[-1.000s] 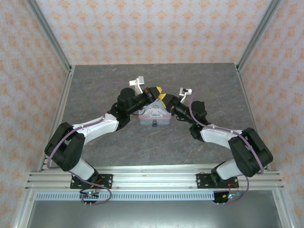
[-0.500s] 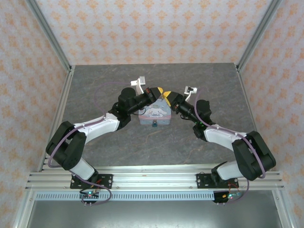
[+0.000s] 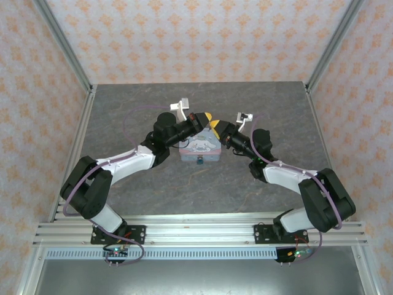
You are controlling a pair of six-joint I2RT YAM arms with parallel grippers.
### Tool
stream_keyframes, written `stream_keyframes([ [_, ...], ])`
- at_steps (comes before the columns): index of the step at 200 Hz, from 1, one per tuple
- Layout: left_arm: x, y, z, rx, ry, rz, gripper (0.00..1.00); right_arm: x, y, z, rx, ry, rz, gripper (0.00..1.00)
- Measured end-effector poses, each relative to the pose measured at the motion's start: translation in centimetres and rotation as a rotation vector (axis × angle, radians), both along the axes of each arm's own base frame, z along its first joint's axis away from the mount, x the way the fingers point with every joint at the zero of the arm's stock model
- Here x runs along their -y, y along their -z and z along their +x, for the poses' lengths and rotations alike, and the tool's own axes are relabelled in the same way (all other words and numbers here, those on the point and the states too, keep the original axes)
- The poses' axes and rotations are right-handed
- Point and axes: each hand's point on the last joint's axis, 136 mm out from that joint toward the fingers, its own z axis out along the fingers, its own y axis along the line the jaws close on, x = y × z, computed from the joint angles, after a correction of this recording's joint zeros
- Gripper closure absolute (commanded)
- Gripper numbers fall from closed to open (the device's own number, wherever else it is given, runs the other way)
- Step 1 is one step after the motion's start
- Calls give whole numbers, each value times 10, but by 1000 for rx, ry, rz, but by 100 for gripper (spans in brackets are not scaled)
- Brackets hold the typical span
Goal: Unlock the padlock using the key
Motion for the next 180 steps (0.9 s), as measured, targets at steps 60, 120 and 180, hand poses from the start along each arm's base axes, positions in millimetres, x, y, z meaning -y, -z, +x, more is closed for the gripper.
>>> stream_keyframes([
  [60, 0, 1, 0, -7, 0, -4, 100, 3, 2, 3, -7, 10, -1, 43],
  [120, 0, 1, 0, -9, 0, -6, 100, 9, 6, 8, -13, 32, -11, 51],
  [180, 0, 1, 0, -10, 0, -6, 100, 13, 18, 13, -31, 50, -77, 51],
])
